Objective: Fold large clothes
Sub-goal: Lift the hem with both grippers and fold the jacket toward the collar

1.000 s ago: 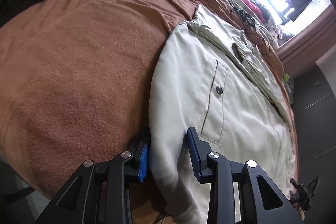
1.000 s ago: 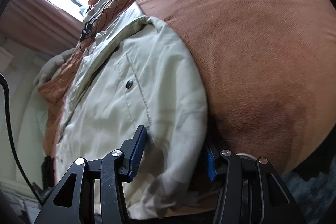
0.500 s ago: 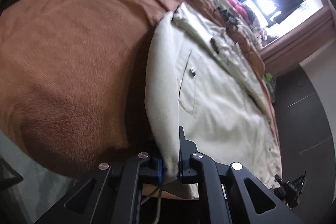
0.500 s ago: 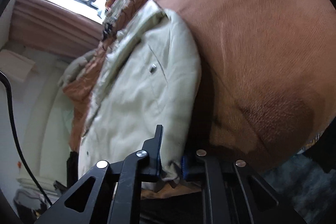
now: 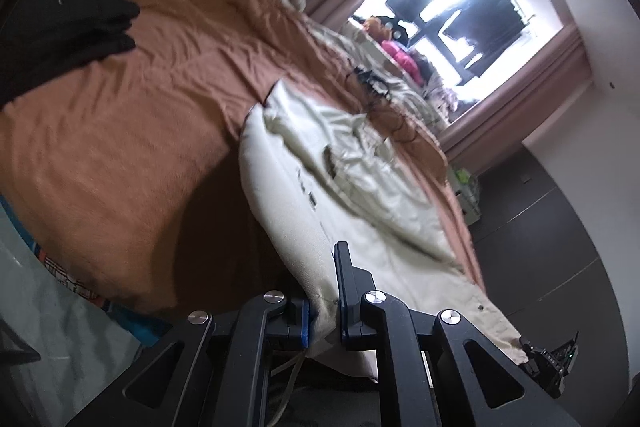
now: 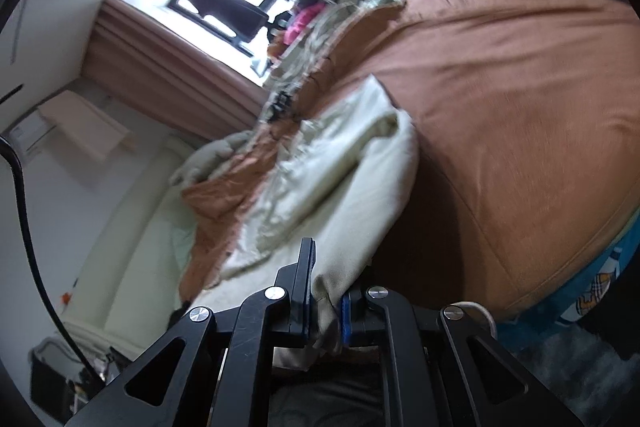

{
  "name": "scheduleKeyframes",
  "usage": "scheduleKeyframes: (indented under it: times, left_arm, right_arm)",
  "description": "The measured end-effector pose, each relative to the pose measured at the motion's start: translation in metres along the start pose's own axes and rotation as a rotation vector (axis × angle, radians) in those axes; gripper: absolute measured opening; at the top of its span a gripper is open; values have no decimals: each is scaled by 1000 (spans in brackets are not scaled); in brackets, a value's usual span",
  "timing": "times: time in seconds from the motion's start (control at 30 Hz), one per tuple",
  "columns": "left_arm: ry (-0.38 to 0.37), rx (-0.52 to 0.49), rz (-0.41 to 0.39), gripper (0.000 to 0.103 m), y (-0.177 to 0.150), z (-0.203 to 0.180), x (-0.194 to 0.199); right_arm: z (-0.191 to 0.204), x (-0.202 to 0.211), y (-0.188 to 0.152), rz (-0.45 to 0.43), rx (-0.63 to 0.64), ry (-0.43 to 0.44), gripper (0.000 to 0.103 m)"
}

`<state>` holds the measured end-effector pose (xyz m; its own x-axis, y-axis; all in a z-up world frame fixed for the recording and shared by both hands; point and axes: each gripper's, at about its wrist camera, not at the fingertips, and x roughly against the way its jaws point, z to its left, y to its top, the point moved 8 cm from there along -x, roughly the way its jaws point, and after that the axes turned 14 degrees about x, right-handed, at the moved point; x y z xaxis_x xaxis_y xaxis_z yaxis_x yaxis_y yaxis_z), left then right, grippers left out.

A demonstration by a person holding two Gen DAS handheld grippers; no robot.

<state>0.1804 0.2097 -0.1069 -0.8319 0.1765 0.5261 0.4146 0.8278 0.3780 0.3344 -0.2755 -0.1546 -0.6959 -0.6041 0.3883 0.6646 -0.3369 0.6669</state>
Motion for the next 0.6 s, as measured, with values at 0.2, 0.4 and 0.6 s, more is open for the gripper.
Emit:
scheduleKeyframes:
  times: [0.2, 0.4, 0.6]
  left_arm:
    - [-62, -33, -48, 10, -5, -26, 46]
    - [-92, -43, -77, 9, -15, -36, 81]
    - [-98, -55, -91, 9, -27, -35, 109]
  right_arm:
    - [28, 36, 9, -59, 38, 39, 11]
    - [44, 66, 10, -97, 65, 69, 11]
    - [56, 95, -1, -131, 83, 98, 11]
